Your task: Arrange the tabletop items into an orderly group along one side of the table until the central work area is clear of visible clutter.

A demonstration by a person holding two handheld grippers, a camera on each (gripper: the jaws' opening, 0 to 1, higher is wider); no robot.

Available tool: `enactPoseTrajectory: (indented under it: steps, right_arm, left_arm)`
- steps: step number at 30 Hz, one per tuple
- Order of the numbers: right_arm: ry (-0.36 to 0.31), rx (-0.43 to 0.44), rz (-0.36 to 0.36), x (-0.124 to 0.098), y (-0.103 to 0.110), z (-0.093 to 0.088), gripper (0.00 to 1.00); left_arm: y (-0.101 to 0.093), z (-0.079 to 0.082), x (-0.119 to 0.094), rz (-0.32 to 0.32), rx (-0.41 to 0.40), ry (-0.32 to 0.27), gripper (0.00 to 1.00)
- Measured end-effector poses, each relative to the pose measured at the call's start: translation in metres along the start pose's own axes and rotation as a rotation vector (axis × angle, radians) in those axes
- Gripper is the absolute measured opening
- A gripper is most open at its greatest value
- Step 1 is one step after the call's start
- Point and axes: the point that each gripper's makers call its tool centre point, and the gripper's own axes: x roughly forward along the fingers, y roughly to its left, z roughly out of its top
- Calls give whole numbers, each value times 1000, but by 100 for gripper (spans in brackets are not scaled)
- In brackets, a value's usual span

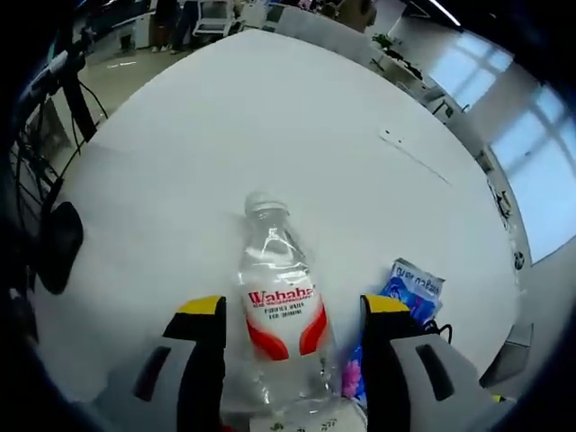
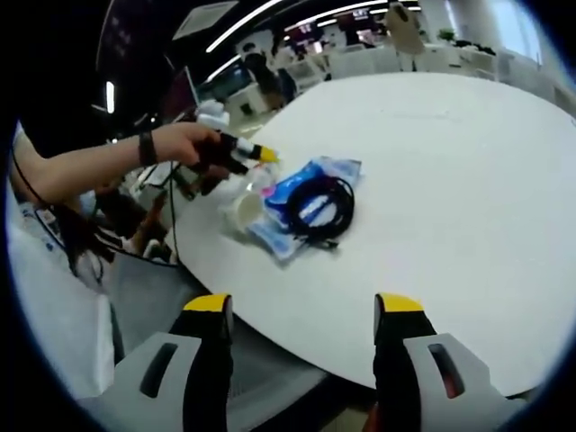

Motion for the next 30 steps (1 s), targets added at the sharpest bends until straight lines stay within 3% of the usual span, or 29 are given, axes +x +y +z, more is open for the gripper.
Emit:
enactPoseTrajectory:
  steps: [2, 3, 4, 5, 16, 19, 30]
  right_arm:
    - [3, -1, 1, 0, -1, 0, 62]
    - [4, -1, 2, -1, -2, 0, 62]
    - [4, -2, 2, -1, -3, 0, 62]
    - [5, 0, 2, -1, -5, 0, 62]
    - [8, 2, 6, -2, -12, 1, 61]
    - [7, -2, 11, 0, -12, 3, 61]
    - [2, -11, 21, 5, -8, 7, 61]
  left_arm:
    - [1, 0, 3, 10, 13, 4, 58]
    - [2, 0, 4, 13, 18, 5, 53]
    - [0, 2, 6, -1, 42, -8, 41]
    - [-5, 8, 6, -18, 47, -35, 39]
    - [0, 17, -7, -27, 56, -53, 35]
    - [3, 21, -14, -33, 85, -95, 35]
    - [18, 22, -27, -37, 122, -149, 34]
